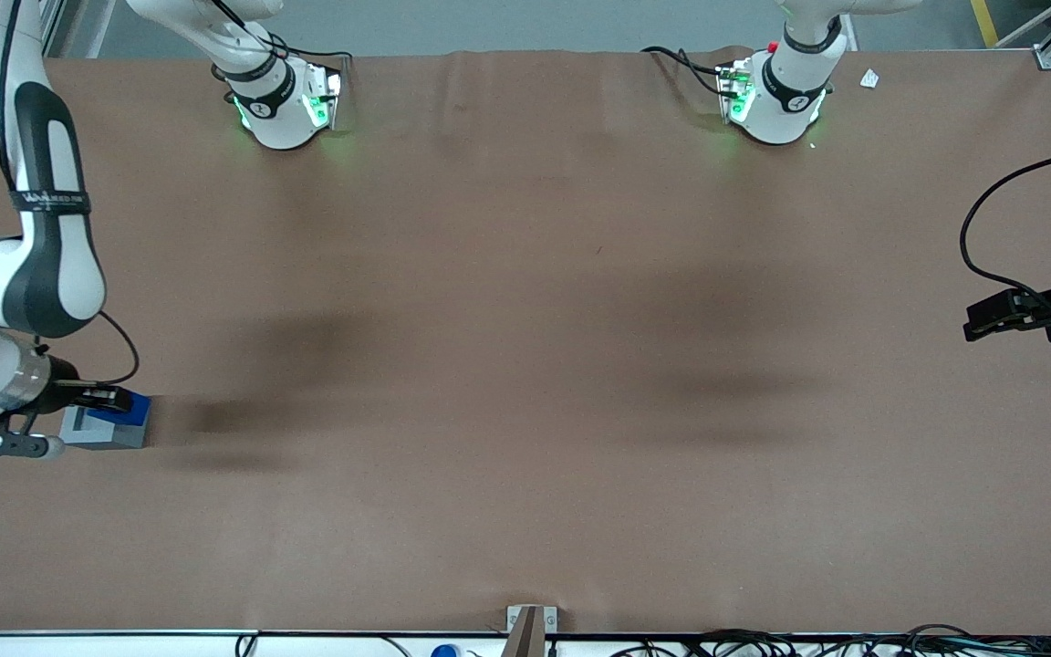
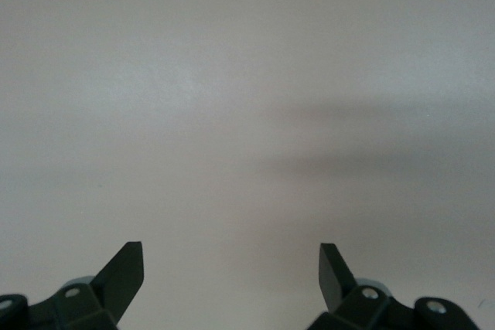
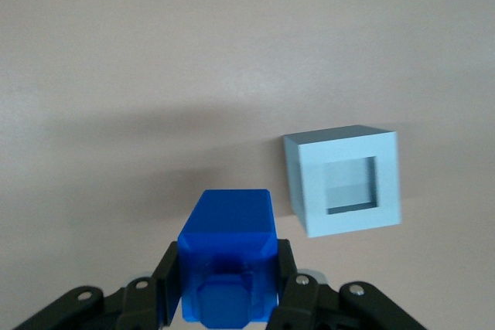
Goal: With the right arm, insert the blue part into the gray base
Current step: 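Carry the blue block over the gray base's square recess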
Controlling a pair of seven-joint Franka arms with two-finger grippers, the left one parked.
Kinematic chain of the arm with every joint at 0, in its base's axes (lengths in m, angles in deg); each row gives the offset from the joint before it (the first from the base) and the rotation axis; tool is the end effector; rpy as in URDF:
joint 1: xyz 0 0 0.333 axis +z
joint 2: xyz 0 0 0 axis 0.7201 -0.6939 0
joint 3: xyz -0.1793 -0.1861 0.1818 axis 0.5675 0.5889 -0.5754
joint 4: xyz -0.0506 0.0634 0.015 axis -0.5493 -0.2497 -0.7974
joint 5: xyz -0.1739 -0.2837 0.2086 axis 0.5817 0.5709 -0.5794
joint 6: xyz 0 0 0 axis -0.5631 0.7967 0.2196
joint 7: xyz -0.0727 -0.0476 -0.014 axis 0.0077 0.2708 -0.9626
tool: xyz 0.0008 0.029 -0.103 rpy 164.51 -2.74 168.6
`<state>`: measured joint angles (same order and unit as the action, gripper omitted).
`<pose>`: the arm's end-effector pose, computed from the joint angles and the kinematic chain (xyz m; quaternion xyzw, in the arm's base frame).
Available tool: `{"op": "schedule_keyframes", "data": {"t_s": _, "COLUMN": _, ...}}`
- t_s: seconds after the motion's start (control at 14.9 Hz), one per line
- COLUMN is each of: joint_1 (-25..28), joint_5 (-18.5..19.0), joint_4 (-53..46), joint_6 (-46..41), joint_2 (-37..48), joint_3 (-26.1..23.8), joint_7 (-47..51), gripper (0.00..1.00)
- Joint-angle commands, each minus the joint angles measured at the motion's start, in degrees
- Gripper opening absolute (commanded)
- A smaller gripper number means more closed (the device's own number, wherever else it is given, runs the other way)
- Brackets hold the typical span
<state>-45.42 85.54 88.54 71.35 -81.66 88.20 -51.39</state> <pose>0.6737 -0.1051 0.3754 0.9986 -0.0365 -0.0104 0.0364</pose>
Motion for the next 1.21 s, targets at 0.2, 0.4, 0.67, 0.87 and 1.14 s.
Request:
{"op": "schedule_keyframes", "data": {"t_s": 0.2, "joint_1": -7.22, "joint_5": 0.83, "joint_4": -0.22, "joint_6": -0.77, "joint_2": 0.25, "joint_3": -0.84, "joint_7": -14.43, "gripper": 0.05}}
{"op": "schedule_keyframes", "data": {"t_s": 0.4, "joint_1": -8.80, "joint_5": 0.13, "joint_4": -0.14, "joint_6": -0.24, "joint_2": -0.11, "joint_3": -0.93, "joint_7": -18.14, "gripper": 0.05}}
{"op": "schedule_keyframes", "data": {"t_s": 0.67, "joint_1": -9.34, "joint_5": 0.04, "joint_4": -0.22, "joint_6": 1.25, "joint_2": -1.33, "joint_3": -0.93, "joint_7": -18.32, "gripper": 0.04}}
{"op": "schedule_keyframes", "data": {"t_s": 0.87, "joint_1": -9.69, "joint_5": 0.13, "joint_4": -0.40, "joint_6": 1.60, "joint_2": -2.48, "joint_3": -0.93, "joint_7": -18.32, "gripper": 0.04}}
{"op": "schedule_keyframes", "data": {"t_s": 1.14, "joint_1": -10.47, "joint_5": -5.12, "joint_4": -1.01, "joint_6": 1.69, "joint_2": -4.06, "joint_3": -1.02, "joint_7": -17.71, "gripper": 0.02}}
